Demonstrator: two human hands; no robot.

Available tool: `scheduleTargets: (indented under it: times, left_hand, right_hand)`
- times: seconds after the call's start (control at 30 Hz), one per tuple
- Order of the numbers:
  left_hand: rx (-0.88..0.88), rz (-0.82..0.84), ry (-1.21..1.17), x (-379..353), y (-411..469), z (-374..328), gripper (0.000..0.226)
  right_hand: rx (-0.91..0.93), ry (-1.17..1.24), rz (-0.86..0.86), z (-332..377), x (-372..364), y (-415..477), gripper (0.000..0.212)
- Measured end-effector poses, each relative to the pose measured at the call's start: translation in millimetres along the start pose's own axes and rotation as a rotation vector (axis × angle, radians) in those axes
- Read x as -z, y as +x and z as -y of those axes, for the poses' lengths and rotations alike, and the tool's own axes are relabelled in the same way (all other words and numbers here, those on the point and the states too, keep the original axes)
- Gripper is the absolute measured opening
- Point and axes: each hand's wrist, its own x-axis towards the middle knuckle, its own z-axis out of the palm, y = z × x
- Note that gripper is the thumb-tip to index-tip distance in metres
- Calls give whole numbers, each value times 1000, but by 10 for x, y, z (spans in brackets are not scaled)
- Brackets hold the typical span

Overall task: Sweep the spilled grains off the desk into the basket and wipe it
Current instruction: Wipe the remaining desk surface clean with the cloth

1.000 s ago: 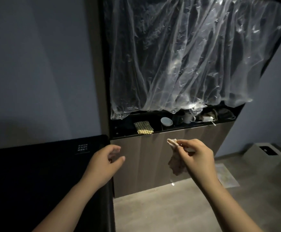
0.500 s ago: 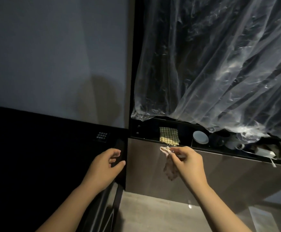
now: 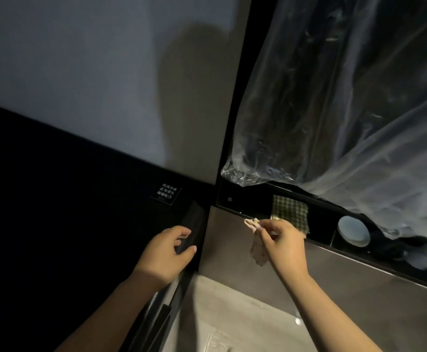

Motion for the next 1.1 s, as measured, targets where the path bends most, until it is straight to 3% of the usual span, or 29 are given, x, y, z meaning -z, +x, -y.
scheduleTargets:
  times: [0.43, 0.57, 0.77, 0.93, 1.1]
  left_hand:
    - [186, -23, 113, -263, 293, 131, 40]
    - [196, -15, 137, -353, 363, 148, 44]
    - [215, -32, 140, -399, 382, 216, 49]
    - [199, -13, 140, -412, 401, 247, 49]
    - [180, 16, 182, -441, 400, 260, 48]
  right_hand:
    - [47, -6, 87, -508, -617, 950, 17]
    - [43, -30, 71, -544, -716, 1082, 19]
    - [7, -103, 189, -630, -819, 977, 17]
    - [6, -175, 109, -757, -684, 575, 47]
    - [80, -125, 191, -824, -772, 488, 29]
